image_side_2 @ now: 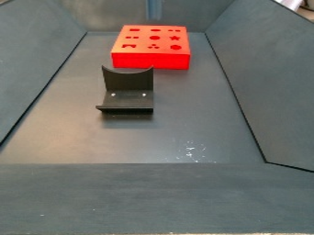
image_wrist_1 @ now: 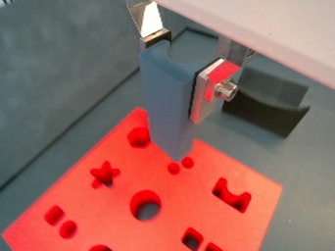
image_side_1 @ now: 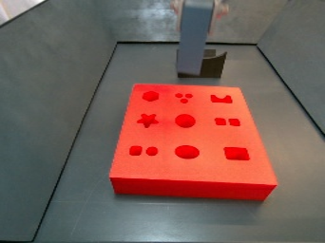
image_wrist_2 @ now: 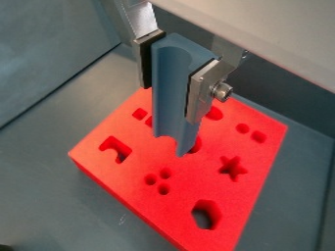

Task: Pick up the arch object. Move up. Place the arch object on the fixture. Regrasp the arch object. Move to above the board. Insert the arch object.
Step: Insert the arch object.

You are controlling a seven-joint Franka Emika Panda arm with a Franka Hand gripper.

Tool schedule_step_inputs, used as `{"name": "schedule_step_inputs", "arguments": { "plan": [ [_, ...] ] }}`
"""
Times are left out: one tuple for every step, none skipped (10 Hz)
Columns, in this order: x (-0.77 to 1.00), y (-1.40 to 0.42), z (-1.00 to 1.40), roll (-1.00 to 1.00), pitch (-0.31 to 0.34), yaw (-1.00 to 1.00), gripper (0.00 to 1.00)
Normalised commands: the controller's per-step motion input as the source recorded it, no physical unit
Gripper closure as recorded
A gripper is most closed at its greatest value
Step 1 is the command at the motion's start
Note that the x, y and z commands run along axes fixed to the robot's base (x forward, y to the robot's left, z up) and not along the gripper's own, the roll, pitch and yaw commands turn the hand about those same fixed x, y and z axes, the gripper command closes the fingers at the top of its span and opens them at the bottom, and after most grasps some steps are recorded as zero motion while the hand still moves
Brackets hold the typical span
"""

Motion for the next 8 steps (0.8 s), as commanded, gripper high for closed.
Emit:
{"name": "schedule_step_inputs", "arguments": {
  "plan": [
    [1.00, 0.07, -0.86, -0.13, 0.044, 0.07, 1.00],
    [1.00, 0.00, -0.80, -0.10, 0.020, 0.00, 1.00],
    [0.37, 0.00, -0.16, -0.09, -0.011, -0.18, 1.00],
    [0.06, -0.01, 0.00, 0.00, 0.000, 0.00, 1.00],
    [0.49, 0.09, -0.21, 0.00, 0.000, -0.11, 1.00],
    [0.52, 0.38, 0.00, 0.00, 0.043, 0.12, 1.00],
    [0.61, 0.37, 0.05, 0.00, 0.049, 0.27, 1.00],
    [0.62, 0.24, 0.00, 0.00, 0.039, 0.23, 1.00]
  ]
}}
